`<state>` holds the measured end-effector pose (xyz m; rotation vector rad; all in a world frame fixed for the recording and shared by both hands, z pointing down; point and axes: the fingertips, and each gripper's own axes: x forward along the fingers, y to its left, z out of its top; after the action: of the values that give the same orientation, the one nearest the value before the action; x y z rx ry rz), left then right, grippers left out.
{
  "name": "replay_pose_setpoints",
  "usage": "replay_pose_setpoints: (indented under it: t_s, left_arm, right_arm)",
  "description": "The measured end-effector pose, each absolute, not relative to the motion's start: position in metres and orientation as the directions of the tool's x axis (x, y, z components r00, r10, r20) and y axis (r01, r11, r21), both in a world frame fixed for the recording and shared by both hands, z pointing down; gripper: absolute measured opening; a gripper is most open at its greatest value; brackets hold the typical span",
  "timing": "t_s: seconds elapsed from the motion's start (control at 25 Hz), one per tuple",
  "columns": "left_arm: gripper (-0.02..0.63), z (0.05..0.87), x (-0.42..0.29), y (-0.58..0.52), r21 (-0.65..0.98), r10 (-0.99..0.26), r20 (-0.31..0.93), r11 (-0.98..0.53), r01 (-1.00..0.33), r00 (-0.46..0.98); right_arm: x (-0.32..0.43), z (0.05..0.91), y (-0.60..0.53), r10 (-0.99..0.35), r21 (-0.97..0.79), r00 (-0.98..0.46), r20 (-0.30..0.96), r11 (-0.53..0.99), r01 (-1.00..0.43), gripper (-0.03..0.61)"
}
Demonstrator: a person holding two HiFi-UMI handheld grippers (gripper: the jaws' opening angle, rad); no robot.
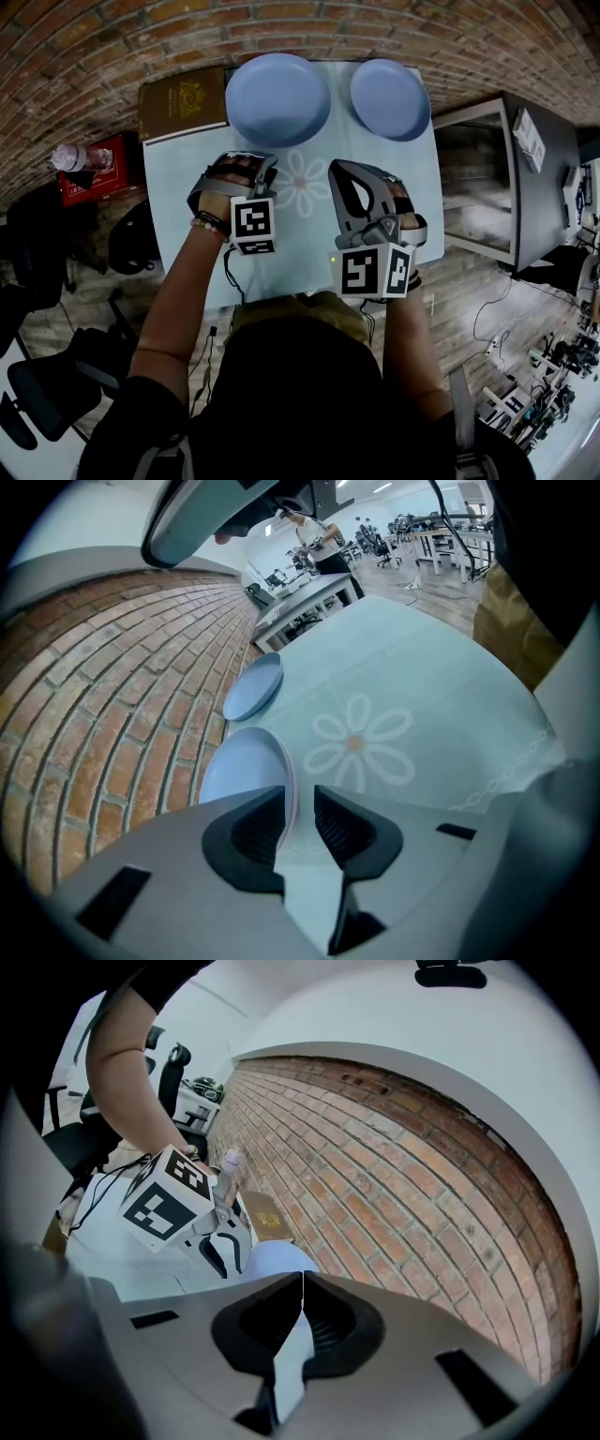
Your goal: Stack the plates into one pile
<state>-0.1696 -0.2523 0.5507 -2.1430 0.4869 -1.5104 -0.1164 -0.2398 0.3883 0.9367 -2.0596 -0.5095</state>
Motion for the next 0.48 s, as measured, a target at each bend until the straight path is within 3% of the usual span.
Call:
replay_pose_setpoints:
  t_s: [0.48]
  left_arm:
    - [0.109,0.512,-0.180,-0.252,-0.608,-0.616,0.726,-0.783,-0.132,0.307]
  right_arm:
    - [-0.124,0.367,-0.230,-0.764,0.645,-0.453,0.460,0.638,-0.421,0.035]
